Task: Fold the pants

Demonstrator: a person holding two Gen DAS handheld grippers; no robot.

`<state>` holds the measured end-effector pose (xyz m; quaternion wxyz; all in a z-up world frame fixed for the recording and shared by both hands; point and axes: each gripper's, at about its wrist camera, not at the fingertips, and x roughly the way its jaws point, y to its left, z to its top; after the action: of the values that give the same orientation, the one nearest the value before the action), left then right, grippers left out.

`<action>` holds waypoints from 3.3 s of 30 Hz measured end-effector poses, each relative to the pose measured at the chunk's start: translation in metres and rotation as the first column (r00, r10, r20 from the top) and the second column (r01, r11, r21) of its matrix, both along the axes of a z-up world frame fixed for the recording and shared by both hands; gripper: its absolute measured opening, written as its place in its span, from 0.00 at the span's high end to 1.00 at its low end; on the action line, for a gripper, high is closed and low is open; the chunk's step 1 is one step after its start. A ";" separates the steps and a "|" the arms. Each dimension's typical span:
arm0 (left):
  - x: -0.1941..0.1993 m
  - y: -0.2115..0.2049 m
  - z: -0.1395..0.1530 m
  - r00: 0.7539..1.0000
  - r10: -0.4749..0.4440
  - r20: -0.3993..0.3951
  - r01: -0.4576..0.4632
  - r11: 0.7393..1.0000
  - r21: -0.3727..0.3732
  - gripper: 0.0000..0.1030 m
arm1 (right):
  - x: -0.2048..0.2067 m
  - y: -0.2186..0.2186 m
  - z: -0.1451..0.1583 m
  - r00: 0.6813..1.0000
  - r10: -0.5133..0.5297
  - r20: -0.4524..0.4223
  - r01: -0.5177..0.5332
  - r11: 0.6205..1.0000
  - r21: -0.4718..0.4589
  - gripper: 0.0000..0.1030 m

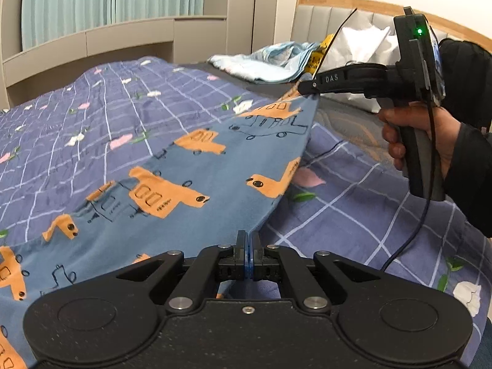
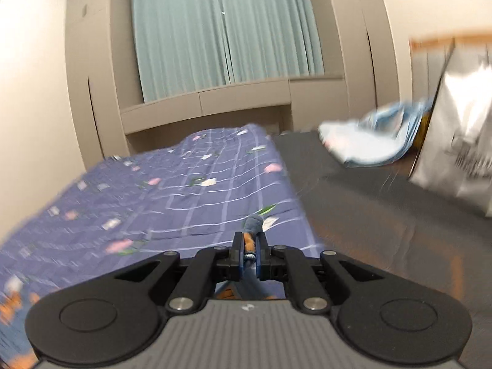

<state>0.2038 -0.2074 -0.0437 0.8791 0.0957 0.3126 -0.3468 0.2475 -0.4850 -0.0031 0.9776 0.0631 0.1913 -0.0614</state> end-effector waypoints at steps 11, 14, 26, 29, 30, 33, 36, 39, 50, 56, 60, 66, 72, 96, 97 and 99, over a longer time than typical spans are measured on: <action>0.004 0.007 -0.006 0.998 0.026 -0.061 -0.028 0.999 -0.038 0.73 | 0.014 -0.010 -0.033 0.980 -0.029 -0.196 0.029 1.000 -0.004 0.68; 0.005 0.013 -0.002 0.997 0.036 -0.068 -0.040 0.997 -0.067 0.61 | 0.019 -0.010 -0.023 0.983 -0.015 -0.185 0.009 0.999 -0.032 0.49; 0.016 0.080 0.018 0.963 0.264 -0.062 -0.270 0.954 -0.127 0.34 | 0.109 0.022 -0.024 0.946 0.144 -0.290 -0.172 0.982 -0.075 0.88; 0.012 0.107 0.024 0.946 0.321 -0.036 -0.323 0.938 -0.125 0.33 | 0.110 0.033 -0.020 0.948 0.146 -0.281 -0.188 0.973 -0.130 0.94; 0.011 0.114 0.026 0.941 0.338 -0.031 -0.339 0.932 -0.124 0.33 | 0.110 0.034 -0.019 0.951 0.139 -0.274 -0.184 0.972 -0.145 0.95; 0.006 0.143 0.031 0.913 0.409 -0.016 -0.407 0.905 -0.121 0.32 | 0.113 0.034 -0.018 0.953 0.129 -0.273 -0.171 0.976 -0.137 0.95; -0.002 0.175 0.038 0.876 0.482 0.001 -0.479 0.870 -0.118 0.27 | 0.117 0.038 -0.022 0.944 0.126 -0.305 -0.179 0.972 -0.152 0.88; -0.011 0.209 0.043 0.823 0.567 0.030 -0.561 0.820 -0.108 0.20 | 0.112 0.052 -0.015 0.949 0.135 -0.286 -0.191 0.966 -0.176 0.57; -0.032 0.340 0.030 0.584 0.812 -0.029 -0.809 0.577 -0.113 0.10 | 0.099 0.186 0.004 0.804 0.538 -0.254 -0.575 0.812 -0.099 0.09; -0.042 0.377 0.003 0.566 0.792 -0.228 -0.824 0.533 -0.193 0.09 | 0.099 0.262 -0.007 0.655 0.702 -0.281 -0.734 0.679 -0.015 0.00; -0.047 0.377 -0.014 0.570 0.766 -0.296 -0.821 0.515 -0.248 0.09 | 0.097 0.295 -0.016 0.606 0.739 -0.295 -0.769 0.639 0.021 0.00; -0.054 0.378 -0.019 0.563 0.747 -0.354 -0.821 0.458 -0.339 0.09 | 0.096 0.329 -0.029 0.560 0.758 -0.334 -0.792 0.608 0.053 0.00; -0.050 0.376 -0.022 0.543 0.731 -0.413 -0.833 0.407 -0.375 0.31 | 0.096 0.347 -0.035 0.556 0.750 -0.359 -0.790 0.611 0.055 0.00; -0.110 0.370 0.012 0.487 0.814 -0.317 -0.857 0.373 -0.357 0.85 | 0.097 0.343 -0.032 0.662 0.665 -0.345 -0.709 0.705 -0.002 0.00; -0.110 0.371 0.006 0.472 0.815 -0.338 -0.869 0.363 -0.337 0.85 | 0.097 0.345 -0.033 0.659 0.666 -0.349 -0.713 0.702 -0.006 0.00; -0.111 0.374 -0.004 0.450 0.814 -0.368 -0.883 0.344 -0.319 0.85 | 0.098 0.352 -0.037 0.655 0.664 -0.360 -0.719 0.695 -0.027 0.00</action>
<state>0.0933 0.1665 -0.0478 0.8987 -0.3211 0.2844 0.0915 0.3453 -0.1330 -0.0403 0.8830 -0.1079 0.3521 0.2910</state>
